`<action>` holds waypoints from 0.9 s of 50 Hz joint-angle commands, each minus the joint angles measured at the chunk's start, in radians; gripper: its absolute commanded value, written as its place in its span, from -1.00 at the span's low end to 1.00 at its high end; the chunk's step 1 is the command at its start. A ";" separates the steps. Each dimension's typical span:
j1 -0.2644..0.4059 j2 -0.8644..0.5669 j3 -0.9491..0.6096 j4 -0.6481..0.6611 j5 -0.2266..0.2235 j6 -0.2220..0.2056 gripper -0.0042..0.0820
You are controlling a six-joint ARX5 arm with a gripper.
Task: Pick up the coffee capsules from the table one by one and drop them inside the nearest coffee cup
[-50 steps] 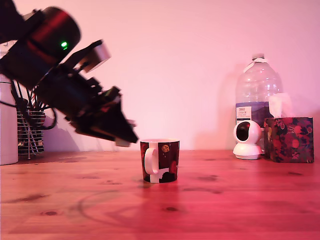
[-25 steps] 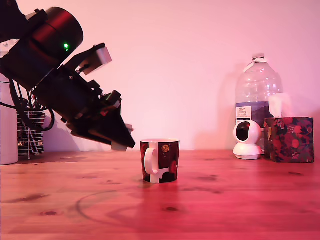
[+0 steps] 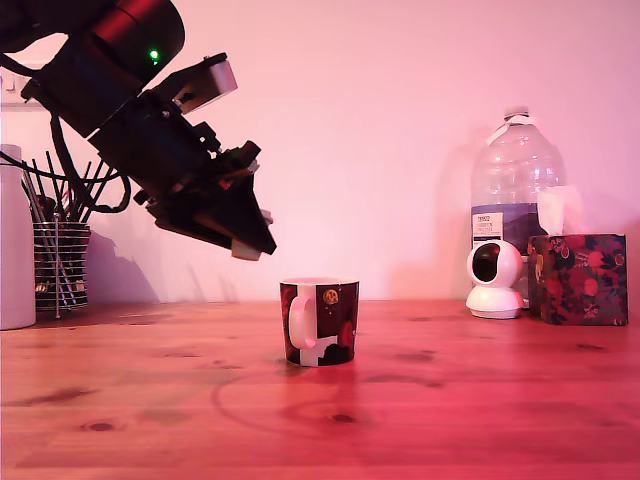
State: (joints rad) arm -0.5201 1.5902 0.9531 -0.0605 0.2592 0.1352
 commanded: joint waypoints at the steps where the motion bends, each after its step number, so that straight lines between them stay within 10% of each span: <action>1: 0.000 -0.011 0.031 0.002 -0.006 0.005 -0.41; 45: 0.000 0.172 0.285 -0.075 -0.006 0.027 -0.41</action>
State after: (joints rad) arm -0.5201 1.7302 1.2121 -0.1383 0.2523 0.1562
